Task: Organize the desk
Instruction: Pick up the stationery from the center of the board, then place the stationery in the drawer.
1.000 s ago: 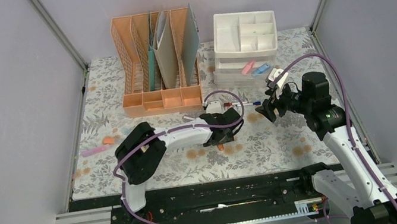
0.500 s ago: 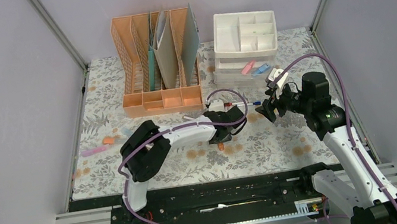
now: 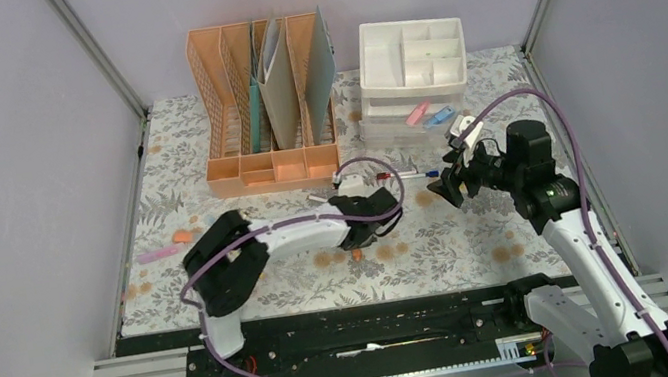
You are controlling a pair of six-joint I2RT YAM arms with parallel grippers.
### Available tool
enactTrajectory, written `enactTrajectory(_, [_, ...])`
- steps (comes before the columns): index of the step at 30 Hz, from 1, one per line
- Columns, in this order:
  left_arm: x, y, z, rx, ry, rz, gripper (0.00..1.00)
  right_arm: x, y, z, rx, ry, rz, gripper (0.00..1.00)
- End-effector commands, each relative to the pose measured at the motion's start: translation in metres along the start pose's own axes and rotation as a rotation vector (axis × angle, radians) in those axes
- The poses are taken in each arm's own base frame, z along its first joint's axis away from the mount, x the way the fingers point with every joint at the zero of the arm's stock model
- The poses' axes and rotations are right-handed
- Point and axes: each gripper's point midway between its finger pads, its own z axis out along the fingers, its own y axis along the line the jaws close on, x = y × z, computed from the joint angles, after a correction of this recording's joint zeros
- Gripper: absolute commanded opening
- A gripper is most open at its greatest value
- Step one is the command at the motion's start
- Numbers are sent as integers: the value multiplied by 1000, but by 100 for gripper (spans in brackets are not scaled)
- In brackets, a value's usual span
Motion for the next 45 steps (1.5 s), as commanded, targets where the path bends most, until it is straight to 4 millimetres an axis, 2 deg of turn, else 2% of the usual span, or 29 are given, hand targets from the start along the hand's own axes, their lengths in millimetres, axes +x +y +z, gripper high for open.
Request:
enactTrajectory(1, [-26, 2, -38, 147, -108, -85, 0, -9, 10, 3, -74, -44, 21, 77])
enactTrajectory(6, [-39, -14, -79, 486, -211, -183, 0, -11, 35, 6, -220, -77, 69, 77])
enactTrajectory(9, [-48, -14, -108, 676, -293, -241, 0, -12, 51, 9, -331, -97, 138, 75])
enactTrajectory(14, [-62, -1, -148, 899, -421, -326, 0, -11, 69, 15, -467, -111, 259, 73])
enactTrajectory(20, [-79, 9, -186, 1114, -536, -493, 0, -3, 82, 33, -455, -86, 300, 72])
enactTrajectory(24, [-89, 3, -199, 1180, -566, -530, 0, -3, 88, 42, -466, -85, 298, 72])
enactTrajectory(32, [-109, -25, -206, 1194, -577, -570, 0, -2, 97, 50, -478, -73, 281, 73])
enactTrajectory(37, [-112, -43, -200, 1178, -567, -607, 0, -4, 95, 52, -458, -84, 292, 74])
enactTrajectory(45, [-110, -65, -202, 1192, -562, -629, 0, -5, 90, 56, -429, -89, 310, 74])
